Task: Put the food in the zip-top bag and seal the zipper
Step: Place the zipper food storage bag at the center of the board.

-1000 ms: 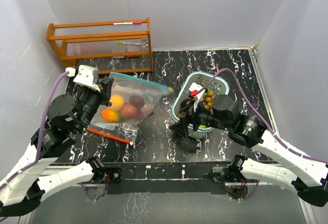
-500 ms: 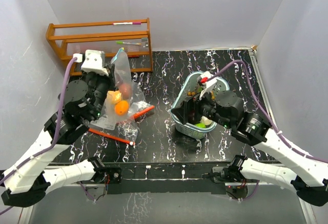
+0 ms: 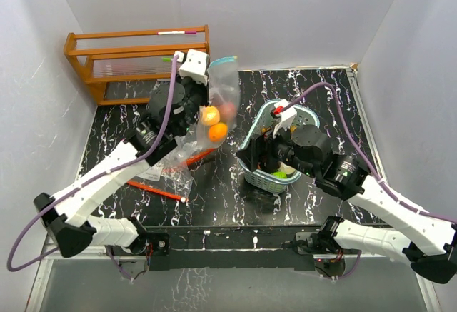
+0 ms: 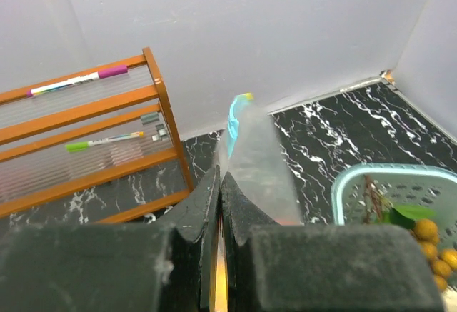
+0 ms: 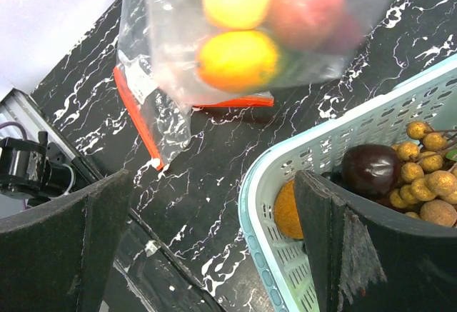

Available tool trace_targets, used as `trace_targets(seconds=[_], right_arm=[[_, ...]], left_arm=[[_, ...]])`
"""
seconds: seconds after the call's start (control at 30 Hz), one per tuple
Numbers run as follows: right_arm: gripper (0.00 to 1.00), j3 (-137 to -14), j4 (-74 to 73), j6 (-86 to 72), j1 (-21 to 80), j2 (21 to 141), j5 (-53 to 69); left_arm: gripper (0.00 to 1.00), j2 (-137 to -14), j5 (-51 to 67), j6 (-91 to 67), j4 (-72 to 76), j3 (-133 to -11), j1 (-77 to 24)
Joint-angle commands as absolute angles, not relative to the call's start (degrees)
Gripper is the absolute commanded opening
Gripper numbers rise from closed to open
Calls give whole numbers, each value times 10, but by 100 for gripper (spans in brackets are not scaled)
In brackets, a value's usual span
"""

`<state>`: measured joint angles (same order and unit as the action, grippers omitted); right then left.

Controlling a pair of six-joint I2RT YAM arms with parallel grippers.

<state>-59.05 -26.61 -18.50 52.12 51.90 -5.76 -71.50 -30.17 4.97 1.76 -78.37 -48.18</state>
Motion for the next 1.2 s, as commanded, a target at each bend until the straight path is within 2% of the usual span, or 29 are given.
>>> trace_targets(seconds=[0.0,0.2,0.27,0.33,0.4,0.53,0.6,0.63,0.67,0.77,0.97,1.17], right_arm=[[98,-610,-254,-194,520,505,-83],[98,-604,-265,-196,520,489,-93],[98,-600,-268,-195,520,485,-91],[98,-597,-269,-195,520,483,-93],[98,-594,-267,-195,520,483,-93],[98,-594,-256,-192,520,496,-73],[98,-599,-254,-188,520,513,-57],[98,-600,-251,-187,520,525,-45],[98,-600,-245,-186,520,538,-31],[98,-592,-203,-186,520,576,15],[98,-590,-92,-193,525,684,88],[98,-653,-36,-181,553,840,101]], left_arm=[[0,-753,-210,27,166,-762,-394],[0,-820,-156,-80,158,-761,-311],[6,-835,-141,-83,112,-768,-308],[21,-844,-120,-84,68,-767,-307],[47,-837,-92,-86,40,-754,-306],[73,-789,-40,-95,17,-708,-306],[82,-747,-35,-97,-13,-708,-305],[94,-727,-40,-100,-30,-711,-306],[97,-707,-46,-102,-47,-715,-305],[97,-643,-117,-106,-115,-738,-305],[97,-507,-375,-95,-208,-744,-303],[97,-464,-421,-72,-266,-774,-304]])
